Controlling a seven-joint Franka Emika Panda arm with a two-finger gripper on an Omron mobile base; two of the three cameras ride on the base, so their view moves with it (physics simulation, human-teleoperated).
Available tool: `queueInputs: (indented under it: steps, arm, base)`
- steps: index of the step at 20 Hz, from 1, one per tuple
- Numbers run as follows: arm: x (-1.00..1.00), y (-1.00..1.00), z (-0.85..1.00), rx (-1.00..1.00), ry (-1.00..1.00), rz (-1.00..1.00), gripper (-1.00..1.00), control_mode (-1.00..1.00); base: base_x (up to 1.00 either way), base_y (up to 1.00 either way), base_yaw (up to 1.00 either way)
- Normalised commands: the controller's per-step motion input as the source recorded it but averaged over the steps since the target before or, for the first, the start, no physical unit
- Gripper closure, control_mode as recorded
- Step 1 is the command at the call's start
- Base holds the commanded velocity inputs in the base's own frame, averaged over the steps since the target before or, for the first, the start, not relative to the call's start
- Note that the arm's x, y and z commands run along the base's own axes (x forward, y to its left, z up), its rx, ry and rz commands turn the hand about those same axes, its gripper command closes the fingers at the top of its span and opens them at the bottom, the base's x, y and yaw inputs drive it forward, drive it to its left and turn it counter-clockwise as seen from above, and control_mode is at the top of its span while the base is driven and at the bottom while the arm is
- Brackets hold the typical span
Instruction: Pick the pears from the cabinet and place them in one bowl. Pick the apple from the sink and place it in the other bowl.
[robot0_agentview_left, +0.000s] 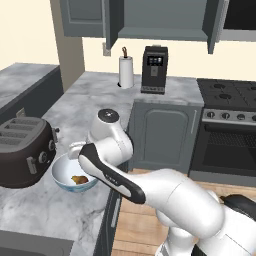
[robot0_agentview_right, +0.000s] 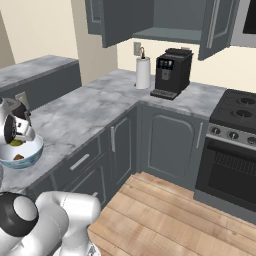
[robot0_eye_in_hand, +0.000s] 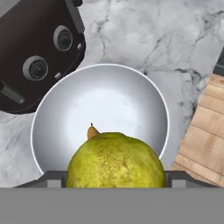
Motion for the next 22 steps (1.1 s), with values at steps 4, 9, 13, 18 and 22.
queueInputs:
  steps: [4,9,13,18,22]
  arm:
    - [0.2,0.12,-0.22,0.0,0.01,-0.04,1.0,-1.0]
    - [0.18,0.1,-0.22,0.0,0.02,-0.04,1.0,-1.0]
    - [0.18,0.1,-0.21,0.0,0.02,-0.04,1.0,-1.0]
    - [0.17,0.08,-0.19,0.0,0.03,-0.03,1.0,-1.0]
    - [0.16,0.07,-0.17,0.0,0.04,-0.01,1.0,-1.0]
  base:
    - [0.0,0.0,0.0]
    - [0.0,0.0,0.0]
    - [0.0,0.0,0.0]
    - [0.0,0.0,0.0]
    - [0.0,0.0,0.0]
